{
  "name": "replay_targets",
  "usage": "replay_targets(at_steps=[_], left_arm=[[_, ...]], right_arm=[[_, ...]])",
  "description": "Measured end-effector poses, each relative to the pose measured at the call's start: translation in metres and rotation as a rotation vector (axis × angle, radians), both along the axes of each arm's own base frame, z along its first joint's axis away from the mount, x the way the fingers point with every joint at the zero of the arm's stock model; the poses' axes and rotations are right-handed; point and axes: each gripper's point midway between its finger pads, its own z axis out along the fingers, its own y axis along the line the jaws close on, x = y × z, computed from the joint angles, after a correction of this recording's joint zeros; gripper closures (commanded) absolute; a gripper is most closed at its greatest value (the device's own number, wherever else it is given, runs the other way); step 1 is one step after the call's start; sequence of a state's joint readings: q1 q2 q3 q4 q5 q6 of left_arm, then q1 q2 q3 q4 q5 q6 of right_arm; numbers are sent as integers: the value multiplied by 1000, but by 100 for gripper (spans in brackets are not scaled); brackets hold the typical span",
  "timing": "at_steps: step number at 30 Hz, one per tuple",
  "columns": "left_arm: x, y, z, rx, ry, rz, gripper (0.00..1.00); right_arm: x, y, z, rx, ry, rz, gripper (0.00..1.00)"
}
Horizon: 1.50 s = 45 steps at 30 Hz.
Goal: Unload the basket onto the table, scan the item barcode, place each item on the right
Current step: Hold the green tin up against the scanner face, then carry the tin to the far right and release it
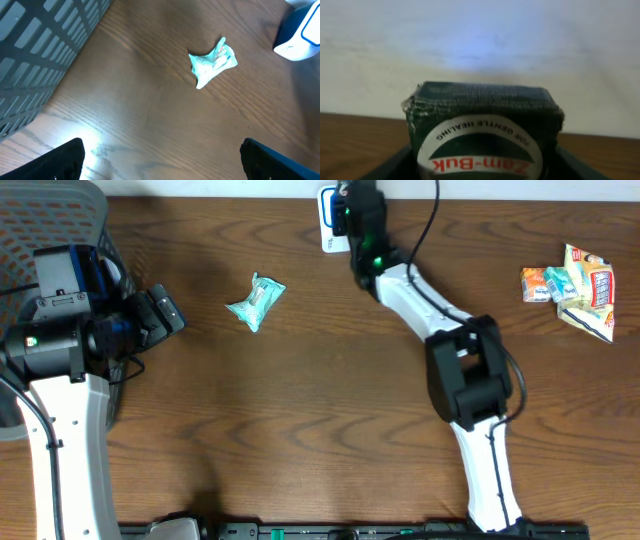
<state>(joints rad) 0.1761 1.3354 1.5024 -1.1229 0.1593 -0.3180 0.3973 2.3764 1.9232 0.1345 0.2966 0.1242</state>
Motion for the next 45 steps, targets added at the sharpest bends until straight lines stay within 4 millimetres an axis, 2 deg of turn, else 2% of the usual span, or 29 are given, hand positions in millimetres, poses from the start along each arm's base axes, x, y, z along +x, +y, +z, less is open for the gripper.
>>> replay_targets(at_steps=[4,5,6,8,11,13,17,21,23,25,28,32,35,40,43,45], left_arm=[[0,0,0,0,-1,0,2],[0,0,0,0,0,0,3],[0,0,0,0,-1,0,3],[0,0,0,1,-2,0,3],[0,0,0,1,-1,0,2],[0,0,0,0,-2,0,3],[0,0,0,0,-1,0,2],[0,0,0,0,-1,0,2],[0,0,0,0,-1,0,2],[0,0,0,0,-1,0,2],[0,0,0,0,-1,0,2],[0,0,0,0,-1,0,2],[0,0,0,0,-1,0,2],[0,0,0,0,-1,0,3],[0,0,0,0,-1,0,3],[0,0,0,0,-1,0,2]], right_arm=[[-7,-43,26,-23,59,-57,40],[-10,-69,35,-34,88,-96,40],[-11,-76,37,-37,93,-109,39],[-17,-115,42,-55,145,-170,37],[-28,-174,35,-83,240,-268,35],[-36,-217,23,-94,306,-337,36],[-58,-288,2,-101,426,-453,39],[-80,-349,-8,-93,497,-559,39],[-90,-375,-12,-84,521,-602,32],[-98,-392,-15,-65,542,-622,26],[-105,-404,-22,-13,569,-607,24],[-102,-399,-25,59,574,-535,21],[-96,-382,-26,107,569,-457,19],[-83,-355,-22,136,544,-372,1],[-78,-337,-24,141,545,-334,1],[-75,-324,-32,141,562,-307,1]])
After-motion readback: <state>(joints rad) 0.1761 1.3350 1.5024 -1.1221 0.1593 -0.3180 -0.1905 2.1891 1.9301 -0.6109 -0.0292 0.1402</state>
